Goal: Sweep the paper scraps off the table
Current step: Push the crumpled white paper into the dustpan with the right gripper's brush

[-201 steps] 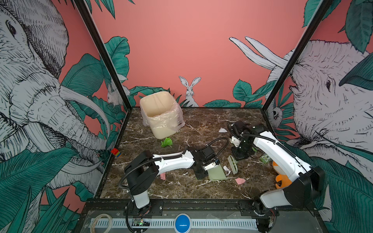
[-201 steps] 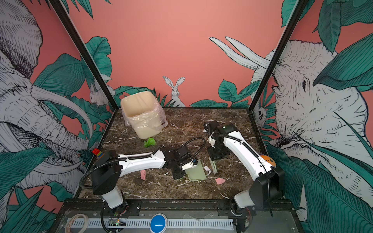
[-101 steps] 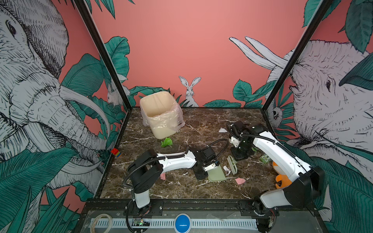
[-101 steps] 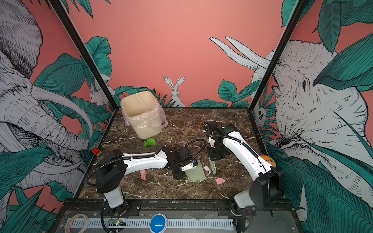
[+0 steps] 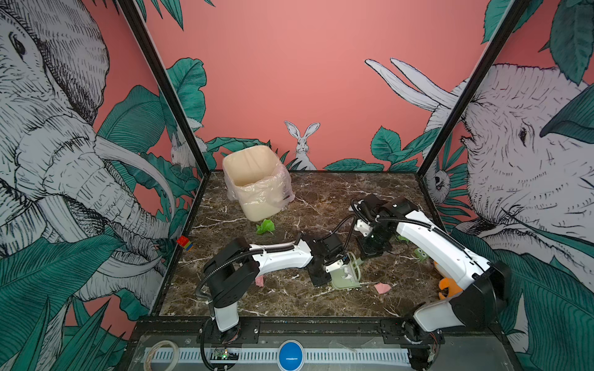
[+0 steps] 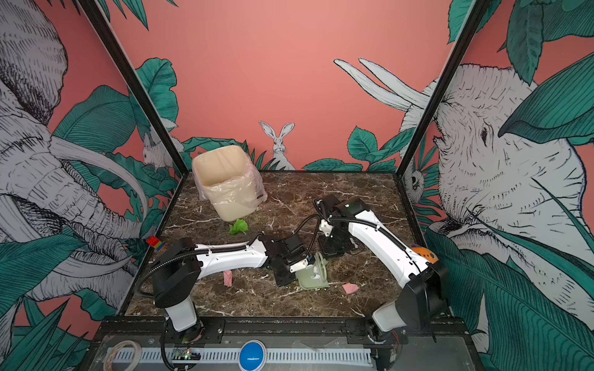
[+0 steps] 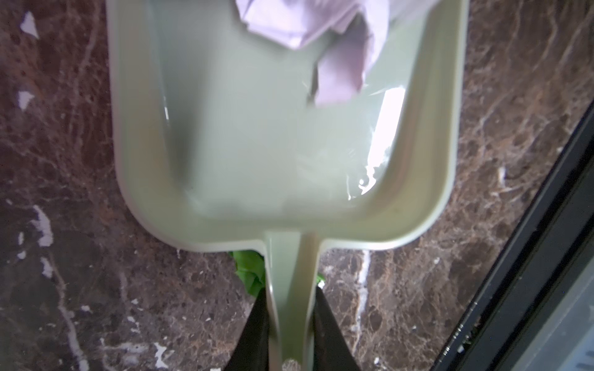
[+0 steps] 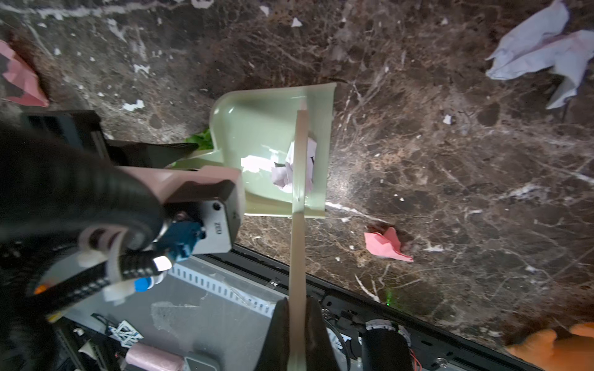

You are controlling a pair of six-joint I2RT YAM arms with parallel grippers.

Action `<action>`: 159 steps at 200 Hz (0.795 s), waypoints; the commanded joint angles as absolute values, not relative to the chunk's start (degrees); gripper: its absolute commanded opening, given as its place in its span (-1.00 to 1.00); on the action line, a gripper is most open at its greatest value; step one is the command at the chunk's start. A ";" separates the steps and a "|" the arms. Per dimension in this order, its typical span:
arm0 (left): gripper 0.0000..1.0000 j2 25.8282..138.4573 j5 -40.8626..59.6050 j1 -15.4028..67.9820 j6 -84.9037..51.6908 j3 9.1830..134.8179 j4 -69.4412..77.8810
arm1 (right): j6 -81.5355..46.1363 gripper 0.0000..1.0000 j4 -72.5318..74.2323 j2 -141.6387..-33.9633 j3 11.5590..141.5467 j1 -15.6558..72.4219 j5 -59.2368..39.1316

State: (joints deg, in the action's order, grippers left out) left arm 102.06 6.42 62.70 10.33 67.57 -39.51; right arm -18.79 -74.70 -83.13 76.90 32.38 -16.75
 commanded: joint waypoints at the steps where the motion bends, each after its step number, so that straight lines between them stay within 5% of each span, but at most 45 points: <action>1: -0.97 101.43 6.68 62.93 10.81 68.86 -40.96 | -19.43 -1.00 -73.98 -80.04 78.40 33.06 -20.31; 159: -0.97 95.51 2.67 62.93 8.01 67.39 -36.94 | -14.33 -1.00 -80.43 -75.10 79.89 22.62 -13.02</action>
State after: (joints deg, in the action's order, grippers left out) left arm 99.61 4.56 62.70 9.21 67.57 -38.37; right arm -15.68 -78.67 -76.86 78.72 23.59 -13.91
